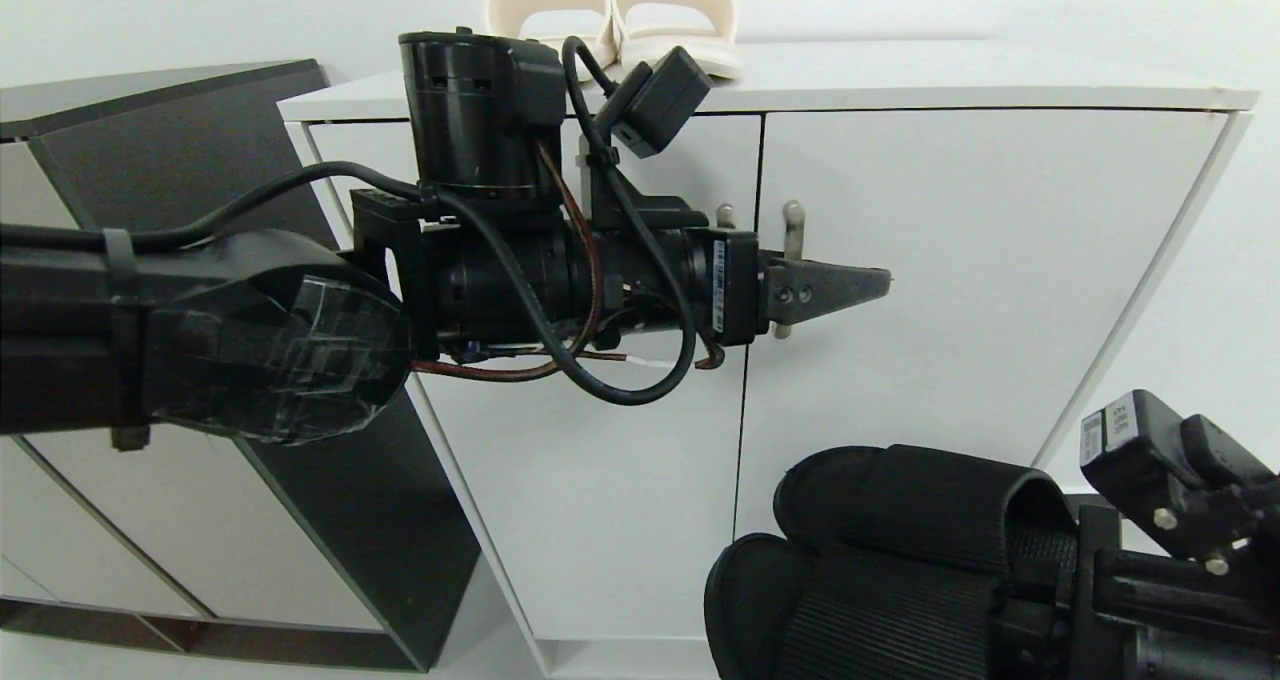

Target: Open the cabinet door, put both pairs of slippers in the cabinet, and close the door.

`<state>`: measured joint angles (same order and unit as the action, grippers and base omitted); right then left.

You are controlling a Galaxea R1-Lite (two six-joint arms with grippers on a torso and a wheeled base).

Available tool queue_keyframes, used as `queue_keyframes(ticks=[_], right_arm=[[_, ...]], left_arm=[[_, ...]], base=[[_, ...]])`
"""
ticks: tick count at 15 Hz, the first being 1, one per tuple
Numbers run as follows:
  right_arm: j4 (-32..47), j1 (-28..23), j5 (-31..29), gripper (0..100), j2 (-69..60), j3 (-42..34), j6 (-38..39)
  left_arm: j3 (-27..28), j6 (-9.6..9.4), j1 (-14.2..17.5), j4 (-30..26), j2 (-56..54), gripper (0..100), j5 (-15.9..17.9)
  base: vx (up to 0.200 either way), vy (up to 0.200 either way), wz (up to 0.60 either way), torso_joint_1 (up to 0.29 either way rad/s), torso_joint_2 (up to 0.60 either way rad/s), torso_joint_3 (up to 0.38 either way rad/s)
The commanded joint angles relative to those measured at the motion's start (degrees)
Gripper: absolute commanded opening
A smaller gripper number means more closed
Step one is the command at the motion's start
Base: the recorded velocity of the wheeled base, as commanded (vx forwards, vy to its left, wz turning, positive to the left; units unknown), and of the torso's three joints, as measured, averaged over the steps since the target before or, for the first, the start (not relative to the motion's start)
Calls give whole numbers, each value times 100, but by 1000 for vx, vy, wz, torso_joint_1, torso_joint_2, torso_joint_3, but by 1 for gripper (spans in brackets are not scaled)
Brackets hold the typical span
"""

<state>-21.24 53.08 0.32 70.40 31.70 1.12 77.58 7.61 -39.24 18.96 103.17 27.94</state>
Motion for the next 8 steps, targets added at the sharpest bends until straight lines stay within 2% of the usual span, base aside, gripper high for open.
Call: queue_keyframes(ticks=[1,5,6,8], right_arm=[[-3,1,3,0,26,-5,2],[-3,1,3,0,35,-5,2],[-3,1,3,0,44,-5,2],[5,1,3,0,35,-41,2]], left_arm=[[38,4,-31,-6,81,100,27],[73,4,-84,3,195,100,45],[64,-5,-110,3,177,0,45],[38,4,-110,3,63,0,36]], base=[[0,0,0,0,0,0],[0,0,0,0,0,0],[0,0,0,0,0,0],[0,0,0,0,0,0]])
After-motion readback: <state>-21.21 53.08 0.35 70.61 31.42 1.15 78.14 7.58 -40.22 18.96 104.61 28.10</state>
